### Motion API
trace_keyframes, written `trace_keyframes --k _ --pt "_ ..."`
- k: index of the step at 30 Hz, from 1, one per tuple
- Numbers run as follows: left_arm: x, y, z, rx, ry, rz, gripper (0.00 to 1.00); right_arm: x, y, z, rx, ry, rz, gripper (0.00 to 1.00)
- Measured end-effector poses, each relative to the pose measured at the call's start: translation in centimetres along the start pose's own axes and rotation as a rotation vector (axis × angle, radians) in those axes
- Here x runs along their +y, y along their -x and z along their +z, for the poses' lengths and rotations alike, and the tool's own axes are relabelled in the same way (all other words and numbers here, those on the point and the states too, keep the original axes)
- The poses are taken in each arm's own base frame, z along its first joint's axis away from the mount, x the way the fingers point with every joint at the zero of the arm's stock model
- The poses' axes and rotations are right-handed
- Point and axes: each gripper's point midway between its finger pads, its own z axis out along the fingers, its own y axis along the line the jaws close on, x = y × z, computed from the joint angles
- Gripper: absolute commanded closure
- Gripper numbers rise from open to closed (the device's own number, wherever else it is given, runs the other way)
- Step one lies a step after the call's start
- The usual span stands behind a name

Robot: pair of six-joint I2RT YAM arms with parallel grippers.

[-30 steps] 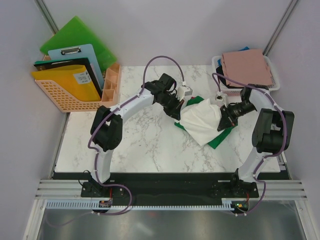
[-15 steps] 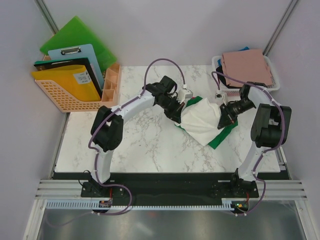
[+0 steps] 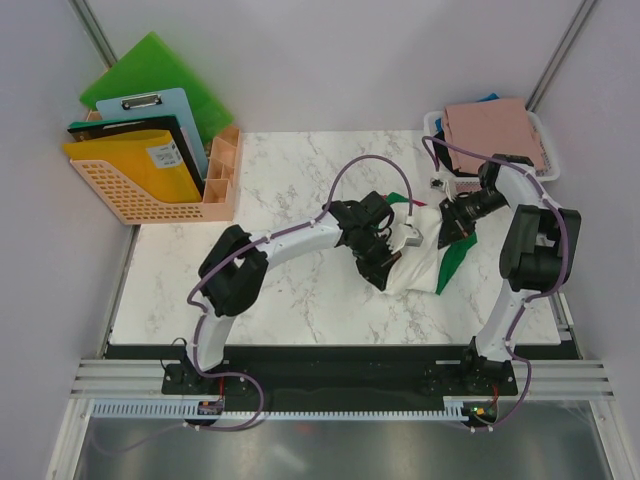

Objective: Fold and stack the t-shirts
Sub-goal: Neatly place the folded tshirt to the corner

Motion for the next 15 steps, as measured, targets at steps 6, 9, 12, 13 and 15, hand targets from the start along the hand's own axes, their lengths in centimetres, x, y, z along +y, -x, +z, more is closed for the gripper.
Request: trace_keyframes --k 6,9,12,13,15 --pt "0.5 0.3 0.2 -0.002 0.016 0.005 0.98 -0.8 0.6 -0.3 0.013 -0.021 0.004 1.0" --pt "1.2 0.2 0.0 -0.005 0.038 -0.001 0.98 -1.0 0.7 -0.4 0.017 -0.029 0.007 1.0" --pt "1.9 -0.1 0.0 -0.005 0.057 -0.006 0.98 -1.1 0.7 -0.3 0.021 -0.029 0.011 1.0" --pt "2.0 -0.3 0.0 -0.001 0.06 -0.011 0.98 -1.1 0.6 -0.3 0.022 -0.03 0.011 1.0" --pt "2.5 -0.7 -0.1 0.001 0.066 -0.021 0.98 -1.1 0.6 -0.3 0.027 -0.03 0.011 1.0"
